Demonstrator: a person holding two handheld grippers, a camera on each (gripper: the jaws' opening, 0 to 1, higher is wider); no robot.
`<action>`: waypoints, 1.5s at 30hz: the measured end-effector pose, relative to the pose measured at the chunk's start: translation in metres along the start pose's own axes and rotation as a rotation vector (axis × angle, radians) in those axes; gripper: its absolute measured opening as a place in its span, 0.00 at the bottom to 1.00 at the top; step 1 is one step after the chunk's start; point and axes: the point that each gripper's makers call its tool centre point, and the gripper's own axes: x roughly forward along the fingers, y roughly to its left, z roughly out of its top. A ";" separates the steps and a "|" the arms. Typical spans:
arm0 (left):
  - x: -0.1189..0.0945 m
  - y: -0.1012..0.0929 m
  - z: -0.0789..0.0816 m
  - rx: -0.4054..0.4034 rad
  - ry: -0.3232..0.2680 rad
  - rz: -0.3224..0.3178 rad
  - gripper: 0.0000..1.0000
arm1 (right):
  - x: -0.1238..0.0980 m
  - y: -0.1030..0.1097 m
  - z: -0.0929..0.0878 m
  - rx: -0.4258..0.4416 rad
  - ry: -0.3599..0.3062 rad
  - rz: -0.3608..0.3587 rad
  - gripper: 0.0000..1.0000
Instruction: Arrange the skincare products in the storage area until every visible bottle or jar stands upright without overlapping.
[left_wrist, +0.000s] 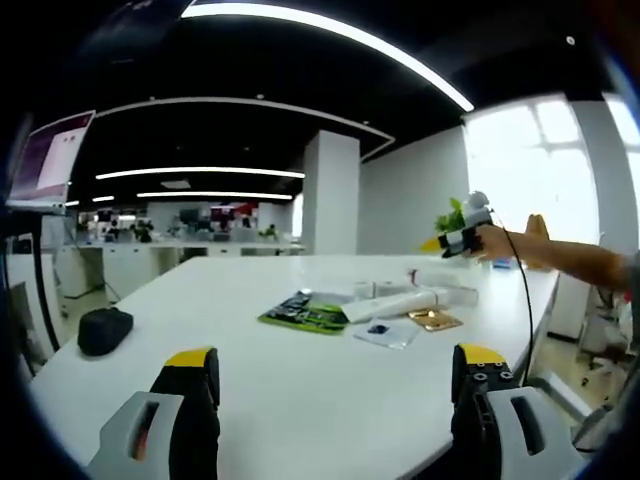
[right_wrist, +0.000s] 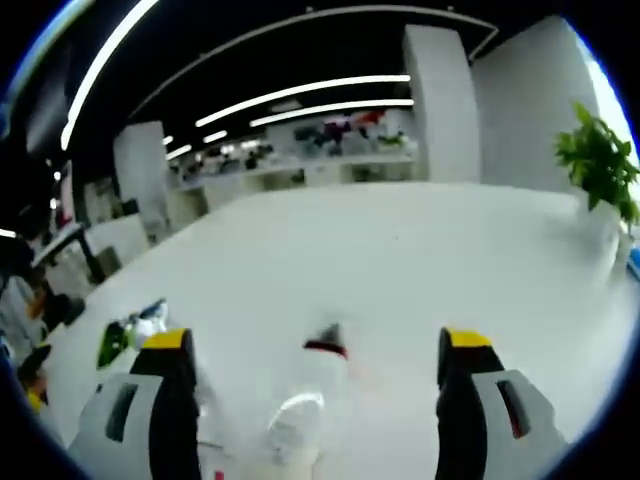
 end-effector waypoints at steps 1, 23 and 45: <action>0.000 0.001 -0.001 -0.002 0.001 -0.001 0.99 | 0.002 0.003 0.000 -0.005 0.008 0.009 0.97; 0.007 -0.008 -0.003 -0.011 0.013 -0.026 0.99 | 0.037 -0.007 -0.028 -0.010 0.277 -0.112 0.84; 0.021 -0.019 -0.014 -0.006 0.045 -0.062 0.99 | 0.059 -0.015 -0.057 -0.074 0.397 -0.157 0.73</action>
